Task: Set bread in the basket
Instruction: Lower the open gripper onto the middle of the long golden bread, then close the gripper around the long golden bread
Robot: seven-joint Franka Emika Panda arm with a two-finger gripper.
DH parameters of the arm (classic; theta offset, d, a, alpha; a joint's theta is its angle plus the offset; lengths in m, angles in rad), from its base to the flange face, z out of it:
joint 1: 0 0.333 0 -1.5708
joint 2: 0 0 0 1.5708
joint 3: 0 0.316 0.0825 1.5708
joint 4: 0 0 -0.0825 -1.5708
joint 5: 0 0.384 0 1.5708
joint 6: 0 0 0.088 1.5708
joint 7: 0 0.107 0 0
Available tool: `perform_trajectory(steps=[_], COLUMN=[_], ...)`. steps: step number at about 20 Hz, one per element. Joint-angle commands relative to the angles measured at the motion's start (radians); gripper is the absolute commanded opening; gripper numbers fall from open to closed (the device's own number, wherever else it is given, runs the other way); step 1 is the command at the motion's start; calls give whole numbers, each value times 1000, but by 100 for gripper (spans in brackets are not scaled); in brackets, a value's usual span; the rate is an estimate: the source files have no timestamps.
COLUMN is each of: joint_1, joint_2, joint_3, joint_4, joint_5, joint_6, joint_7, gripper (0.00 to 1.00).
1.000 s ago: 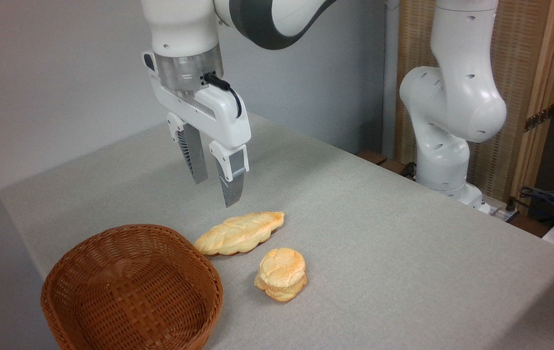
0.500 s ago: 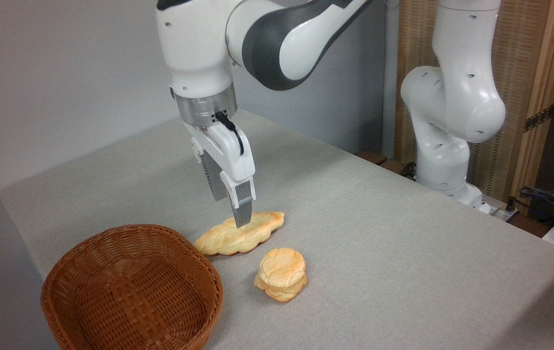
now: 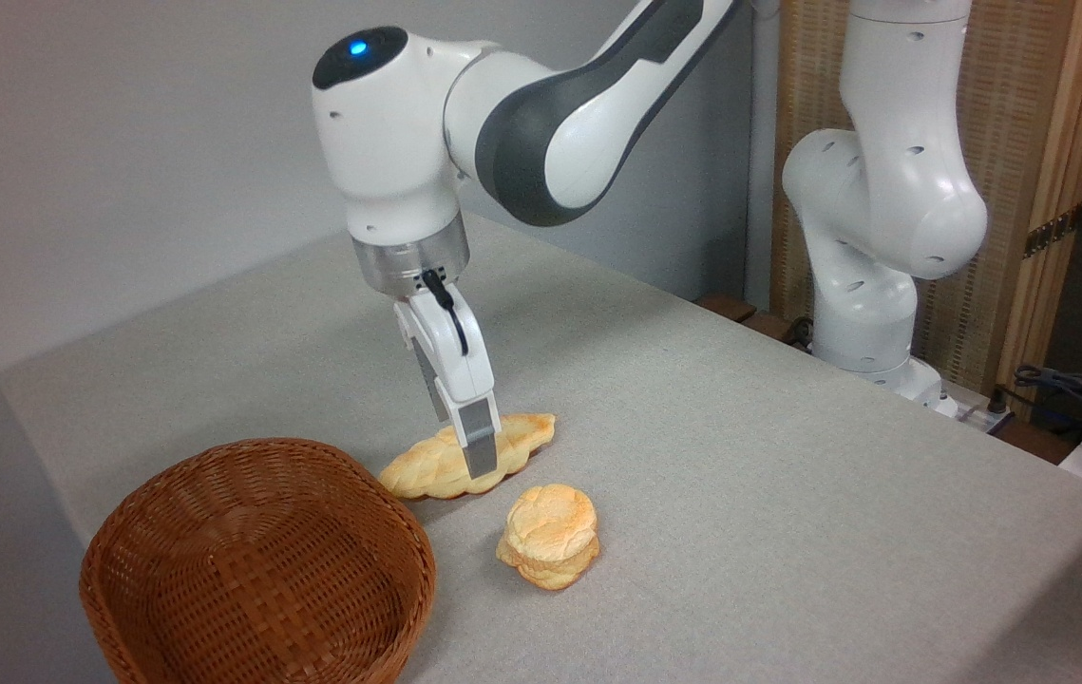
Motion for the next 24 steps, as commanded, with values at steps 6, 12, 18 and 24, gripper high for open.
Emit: perform_trajectory(steps=[6,12,18,24], joint_1=[-26,-38,-40,-40], joint_2=[57,63,63,63], joint_3=[6,6,6,6], joint_4=[-5,-4,1,1], joint_5=[-4,-4,-17,-17], joint_6=[80,80,80,79], joint_7=[19,20,17,19], gripper=[100,75,31,32])
